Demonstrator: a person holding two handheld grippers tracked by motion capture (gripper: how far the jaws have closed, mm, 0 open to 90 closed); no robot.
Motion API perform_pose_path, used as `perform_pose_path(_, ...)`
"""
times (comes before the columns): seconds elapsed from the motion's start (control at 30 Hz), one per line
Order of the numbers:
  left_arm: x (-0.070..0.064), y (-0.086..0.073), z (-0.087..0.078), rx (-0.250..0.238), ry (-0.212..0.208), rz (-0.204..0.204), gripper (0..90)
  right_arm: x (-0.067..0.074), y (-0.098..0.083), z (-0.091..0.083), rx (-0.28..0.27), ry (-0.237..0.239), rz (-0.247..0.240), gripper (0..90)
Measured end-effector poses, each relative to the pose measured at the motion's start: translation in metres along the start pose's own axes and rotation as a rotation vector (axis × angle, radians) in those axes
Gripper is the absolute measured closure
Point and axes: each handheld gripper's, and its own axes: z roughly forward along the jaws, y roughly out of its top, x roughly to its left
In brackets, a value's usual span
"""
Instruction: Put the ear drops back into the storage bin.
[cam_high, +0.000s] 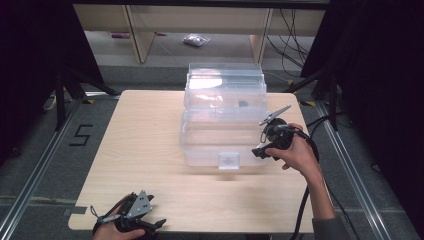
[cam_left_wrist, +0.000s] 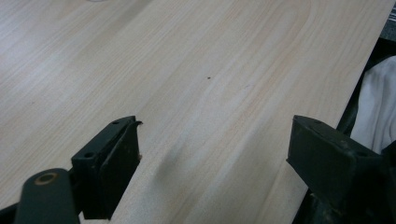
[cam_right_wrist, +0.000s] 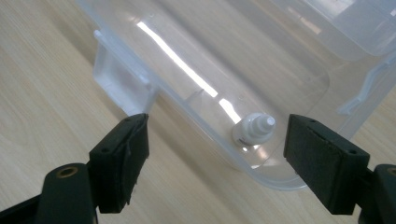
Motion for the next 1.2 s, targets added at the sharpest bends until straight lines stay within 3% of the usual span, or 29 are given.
perform_pose_path(0.07, 0.001, 0.0, 0.0, 0.001, -0.001, 0.023, 16.3, 0.002, -0.003, -0.002, -0.016, 0.001, -0.009, 22.8)
perform_pose_path(0.47, 0.001, 0.0, 0.0, -0.006, -0.001, 0.016, 16.3, 0.014, -0.021, -0.004, -0.086, 0.001, -0.054, 22.5)
perform_pose_path(0.5, 0.001, 0.0, 0.0, -0.001, -0.003, 0.017, 16.2, 0.017, -0.022, -0.005, -0.083, 0.003, -0.032, 22.5)
perform_pose_path(0.53, 0.001, 0.0, 0.0, -0.004, -0.002, 0.013, 16.2, 0.017, -0.023, -0.004, -0.094, -0.001, -0.054, 22.3)
perform_pose_path(0.8, 0.001, 0.0, 0.0, -0.001, 0.012, 0.015, 16.2, 0.028, -0.035, -0.003, -0.138, 0.01, -0.047, 20.9)
perform_pose_path(0.83, 0.002, 0.0, 0.0, 0.002, -0.003, 0.018, 16.2, 0.029, -0.036, -0.004, -0.142, 0.011, -0.049, 20.9)
perform_pose_path(0.87, 0.001, 0.0, -0.001, -0.001, -0.002, 0.015, 16.2, 0.033, -0.038, -0.004, -0.147, 0.012, -0.021, 20.9)
perform_pose_path(1.0, 0.002, 0.0, 0.0, 0.003, 0.0, 0.019, 16.2, 0.037, -0.044, -0.002, -0.187, 0.011, -0.037, 20.6)
perform_pose_path(1.03, 0.002, 0.0, 0.0, 0.003, 0.001, 0.02, 16.3, 0.038, -0.045, -0.002, -0.176, 0.025, -0.043, 20.7)
perform_pose_path(1.07, 0.001, 0.0, 0.0, 0.003, 0.002, 0.013, 16.2, 0.038, -0.046, 0.0, -0.195, 0.026, -0.07, 20.9)
perform_pose_path(1.1, 0.0, 0.0, 0.0, 0.0, 0.001, -0.001, 16.3, 0.042, -0.048, 0.002, -0.22, 0.03, -0.054, 20.7)
perform_pose_path(1.2, 0.002, 0.001, -0.002, 0.006, -0.011, 0.027, 16.3, 0.043, -0.05, 0.004, -0.217, 0.041, -0.057, 20.7)
